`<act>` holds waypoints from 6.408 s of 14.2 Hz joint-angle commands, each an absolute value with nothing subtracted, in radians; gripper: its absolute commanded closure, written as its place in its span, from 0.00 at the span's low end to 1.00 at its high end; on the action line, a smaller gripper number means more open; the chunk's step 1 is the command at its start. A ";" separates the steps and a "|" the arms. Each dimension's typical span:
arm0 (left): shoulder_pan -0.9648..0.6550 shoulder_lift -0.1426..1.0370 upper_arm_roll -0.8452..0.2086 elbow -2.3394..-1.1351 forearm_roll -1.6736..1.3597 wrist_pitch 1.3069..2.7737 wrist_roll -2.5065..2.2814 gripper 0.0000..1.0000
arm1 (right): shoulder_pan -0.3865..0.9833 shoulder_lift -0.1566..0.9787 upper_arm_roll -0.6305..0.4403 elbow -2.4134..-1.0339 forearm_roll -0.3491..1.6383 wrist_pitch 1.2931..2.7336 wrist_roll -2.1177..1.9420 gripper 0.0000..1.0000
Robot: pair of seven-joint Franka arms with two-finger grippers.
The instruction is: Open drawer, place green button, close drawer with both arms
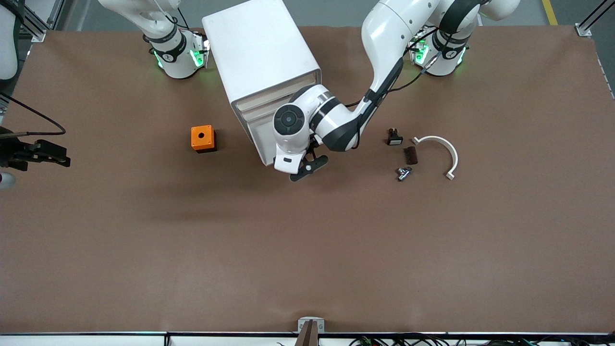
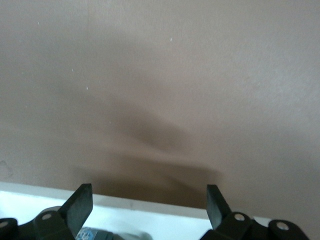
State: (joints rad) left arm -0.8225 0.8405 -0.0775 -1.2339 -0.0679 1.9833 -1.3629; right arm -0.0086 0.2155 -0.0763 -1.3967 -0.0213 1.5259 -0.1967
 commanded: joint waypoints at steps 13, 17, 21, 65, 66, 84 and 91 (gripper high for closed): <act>-0.856 0.851 -0.078 -1.307 -0.012 2.118 -1.380 0.00 | 0.006 0.031 -0.091 -1.527 0.017 1.526 -0.204 0.00; -0.874 0.848 -0.094 -1.313 -0.118 2.117 -1.405 0.00 | 0.006 -0.058 -0.089 -1.644 0.015 1.574 -0.201 0.00; -0.899 0.848 -0.094 -1.313 -0.245 2.117 -1.411 0.00 | 0.006 -0.071 -0.091 -1.654 0.015 1.575 -0.157 0.00; -0.066 0.039 0.050 -1.584 -0.126 1.400 -0.074 0.01 | -0.005 -0.091 -0.087 -1.681 -0.021 1.588 -0.167 0.00; -0.061 -0.001 0.081 -1.632 -0.127 1.416 -0.020 0.00 | -0.005 -0.091 -0.087 -1.681 -0.023 1.588 -0.167 0.00; 0.057 -0.089 -0.063 -1.611 -0.075 1.620 -0.049 0.00 | -0.006 -0.094 -0.089 -1.680 -0.029 1.583 -0.167 0.00; 0.048 -0.048 -0.064 -1.563 -0.072 1.597 -0.048 0.00 | -0.006 -0.094 -0.089 -1.680 -0.031 1.585 -0.167 0.00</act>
State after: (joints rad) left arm 0.0444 -0.0570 -0.0535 -1.5941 -0.0943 1.6236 -0.0552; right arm 0.0048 -0.0618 -0.0986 -1.6510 -0.0159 1.5732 -0.1630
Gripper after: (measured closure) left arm 0.000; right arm 0.000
